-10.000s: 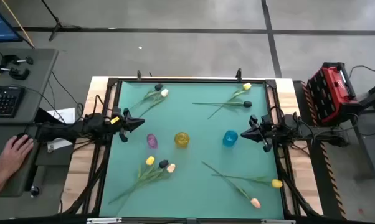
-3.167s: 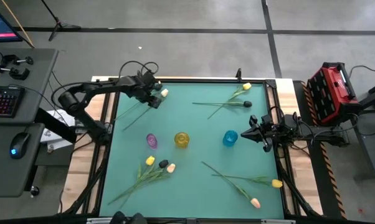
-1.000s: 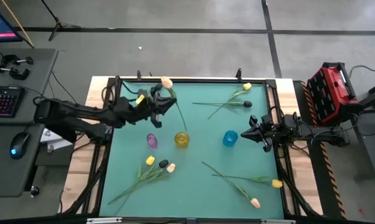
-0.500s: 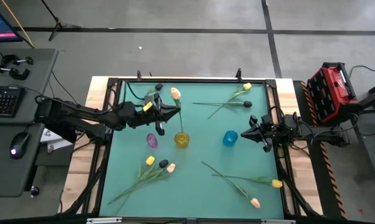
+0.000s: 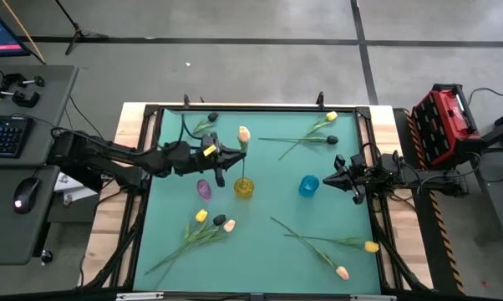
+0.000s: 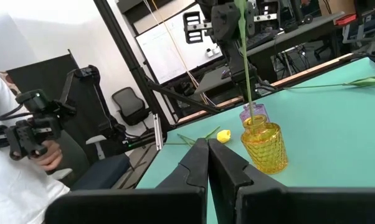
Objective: Sort flowers into vase by color
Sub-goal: Put the top left white flower into the yellow vase, then put the left white flower into the yellow vase, then put the white flower into the yellow vase
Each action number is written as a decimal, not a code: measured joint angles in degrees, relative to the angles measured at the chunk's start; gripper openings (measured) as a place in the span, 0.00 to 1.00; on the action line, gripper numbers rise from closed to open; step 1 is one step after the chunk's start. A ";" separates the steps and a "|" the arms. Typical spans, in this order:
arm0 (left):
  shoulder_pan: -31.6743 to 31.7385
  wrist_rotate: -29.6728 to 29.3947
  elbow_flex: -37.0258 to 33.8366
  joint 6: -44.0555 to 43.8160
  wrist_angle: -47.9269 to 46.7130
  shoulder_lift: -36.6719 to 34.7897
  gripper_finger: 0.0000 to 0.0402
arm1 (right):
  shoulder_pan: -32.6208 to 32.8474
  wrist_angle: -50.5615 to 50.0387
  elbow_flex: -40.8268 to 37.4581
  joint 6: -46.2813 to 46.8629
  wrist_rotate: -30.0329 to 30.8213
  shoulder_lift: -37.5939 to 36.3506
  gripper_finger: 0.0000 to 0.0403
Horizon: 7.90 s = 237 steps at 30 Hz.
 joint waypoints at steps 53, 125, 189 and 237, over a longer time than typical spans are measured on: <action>-28.52 17.01 8.21 -43.31 -62.75 -3.53 0.64 | -0.02 -0.04 0.00 0.00 -0.23 0.00 0.00; -32.23 -10.82 21.39 -2.40 -49.80 1.80 0.00 | 0.00 -2.19 0.00 0.00 -0.23 0.00 0.00; -6.82 -15.24 -0.01 2.82 -12.26 0.97 0.41 | 0.00 -2.14 0.00 0.00 -0.26 0.02 0.00; -24.06 -9.09 -0.01 -14.77 -49.03 -23.93 0.72 | -0.02 -2.14 0.00 0.00 -0.18 0.00 0.00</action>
